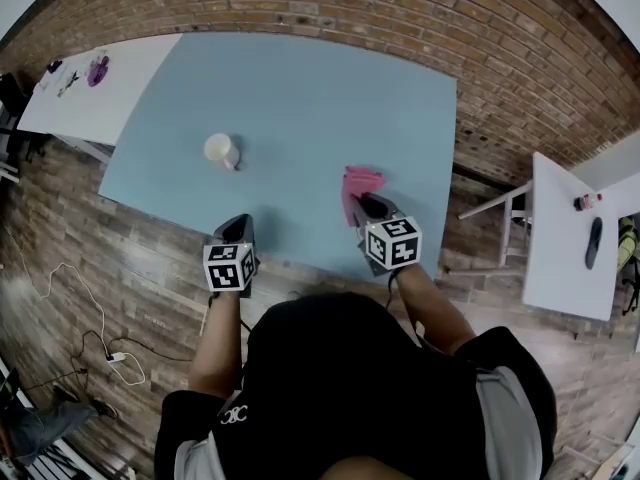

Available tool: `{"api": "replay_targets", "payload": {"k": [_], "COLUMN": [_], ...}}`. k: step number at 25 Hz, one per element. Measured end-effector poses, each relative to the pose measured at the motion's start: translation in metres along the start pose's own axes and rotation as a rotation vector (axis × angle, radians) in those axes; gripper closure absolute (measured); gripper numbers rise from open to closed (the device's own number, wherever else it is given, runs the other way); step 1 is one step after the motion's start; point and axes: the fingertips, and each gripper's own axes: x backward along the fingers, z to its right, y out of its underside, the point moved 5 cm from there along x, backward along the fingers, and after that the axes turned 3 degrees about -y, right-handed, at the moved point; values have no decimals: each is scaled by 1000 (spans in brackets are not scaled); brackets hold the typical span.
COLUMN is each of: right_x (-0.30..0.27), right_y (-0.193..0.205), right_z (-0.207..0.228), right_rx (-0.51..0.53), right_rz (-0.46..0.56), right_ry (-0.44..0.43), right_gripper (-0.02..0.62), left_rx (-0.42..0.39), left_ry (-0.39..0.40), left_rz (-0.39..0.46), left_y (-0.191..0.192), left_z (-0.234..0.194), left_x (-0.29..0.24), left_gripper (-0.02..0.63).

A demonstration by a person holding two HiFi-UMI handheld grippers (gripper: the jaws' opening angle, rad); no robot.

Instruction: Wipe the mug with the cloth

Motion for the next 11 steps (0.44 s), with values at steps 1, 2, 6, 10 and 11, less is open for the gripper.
{"api": "replay_targets", "payload": {"k": [1, 2, 6, 10, 11], "right_x": [0, -1, -4, -8, -10], "right_y": [0, 2, 7, 2, 1], "right_z": [0, 0, 1, -4, -5], "right_rx": [0, 1, 9, 22, 28], "right_rz": [-6, -16, -52, -53, -53], "right_ry": [-1, -1, -3, -15, -19], "right_gripper": [558, 558, 558, 558, 558], "left_rx": [3, 6, 5, -17, -20], "left_ry": [-3, -6, -13, -17, -20], "left_rz": [-2, -6, -11, 9, 14], "left_y": [2, 4, 5, -1, -3], "left_z": [0, 0, 2, 1, 0], "left_x": [0, 1, 4, 10, 11], "left_gripper": [606, 606, 606, 606, 606]}}
